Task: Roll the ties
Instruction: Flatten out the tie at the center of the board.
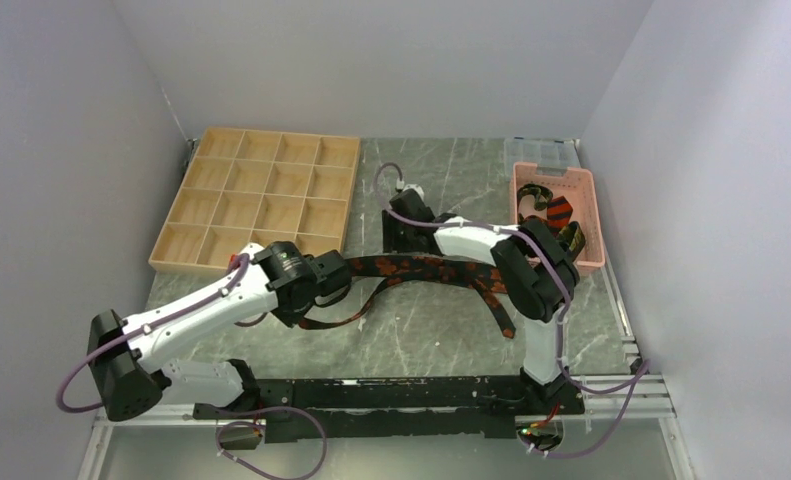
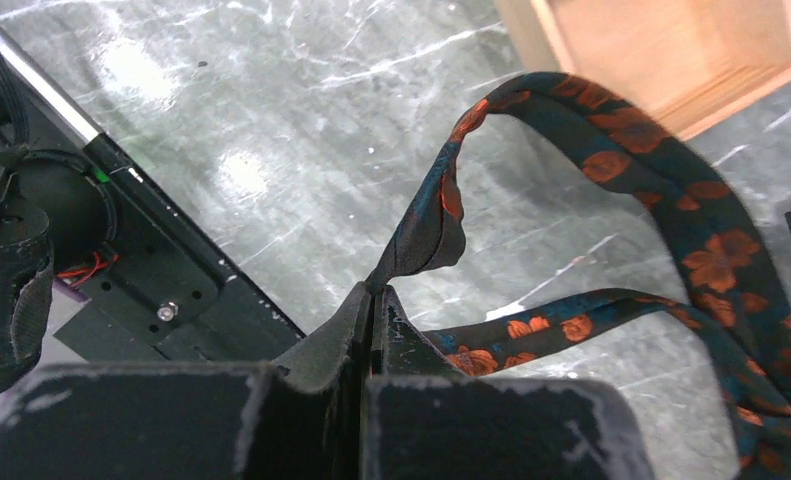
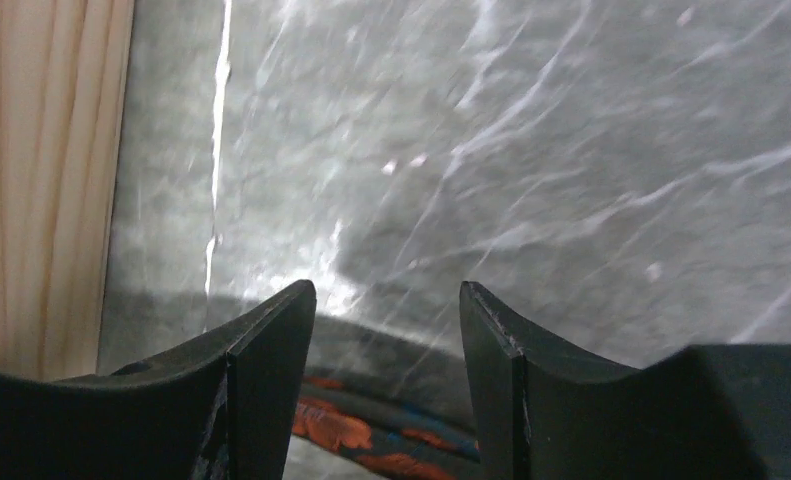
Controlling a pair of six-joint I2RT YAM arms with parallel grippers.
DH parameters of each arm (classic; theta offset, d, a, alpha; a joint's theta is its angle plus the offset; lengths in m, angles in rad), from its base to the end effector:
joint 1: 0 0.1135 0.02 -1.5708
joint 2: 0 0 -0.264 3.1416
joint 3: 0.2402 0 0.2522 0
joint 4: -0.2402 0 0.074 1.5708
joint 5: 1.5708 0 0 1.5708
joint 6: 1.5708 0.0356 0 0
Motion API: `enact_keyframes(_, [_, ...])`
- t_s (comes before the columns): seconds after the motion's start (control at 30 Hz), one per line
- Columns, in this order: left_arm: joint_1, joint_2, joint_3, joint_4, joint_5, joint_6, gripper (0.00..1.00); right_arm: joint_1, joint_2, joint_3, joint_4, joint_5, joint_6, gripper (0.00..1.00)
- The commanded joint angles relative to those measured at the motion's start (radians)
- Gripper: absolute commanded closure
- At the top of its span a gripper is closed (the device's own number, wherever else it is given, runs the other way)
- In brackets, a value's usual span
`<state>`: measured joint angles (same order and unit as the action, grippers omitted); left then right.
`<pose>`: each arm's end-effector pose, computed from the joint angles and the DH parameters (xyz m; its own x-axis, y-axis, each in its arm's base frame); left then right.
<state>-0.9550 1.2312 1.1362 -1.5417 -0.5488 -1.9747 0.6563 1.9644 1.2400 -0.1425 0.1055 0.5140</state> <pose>0.1161 -0.1319 0.2948 -0.4321 -0.7475 -0.5045 -0.8115 0.5664 -0.1440 0.3313 0.2504 0.1565 -0.7977 0.0028 -0.6030 -0.1844 0.9510 0.2483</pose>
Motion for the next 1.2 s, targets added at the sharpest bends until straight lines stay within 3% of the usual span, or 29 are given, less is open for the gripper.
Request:
enact_keyframes(0.0, [0.005,0.02,-0.052,0.007,0.077,0.038,0.97,0.077,-0.029,-0.112,0.035,-0.023,0.009,0.41])
enact_keyframes(0.37, [-0.068,-0.147,-0.181,0.04,0.19,-0.007,0.97,0.311,-0.289,-0.537,0.103,-0.087,0.098,0.42])
enact_keyframes(0.6, [-0.173,-0.128,-0.171,-0.014,0.178,-0.112,0.97,0.43,-0.384,-0.587,0.004,-0.148,0.121,0.41])
enact_keyframes(0.7, [-0.168,-0.132,-0.215,0.005,0.104,-0.158,0.97,0.417,-0.448,-0.536,-0.08,-0.028,0.151,0.37])
enact_keyframes(0.77, [-0.123,-0.139,-0.242,0.028,0.048,-0.141,0.97,0.364,-0.522,-0.495,-0.126,0.029,0.161,0.33])
enact_keyframes(0.9, [0.101,-0.123,-0.255,0.137,0.033,0.07,0.97,0.24,-0.642,-0.442,-0.183,0.07,0.141,0.3])
enact_keyframes(1.17, [0.422,-0.026,-0.266,0.307,0.111,0.373,0.97,0.159,-0.739,-0.504,-0.189,-0.021,0.122,0.31])
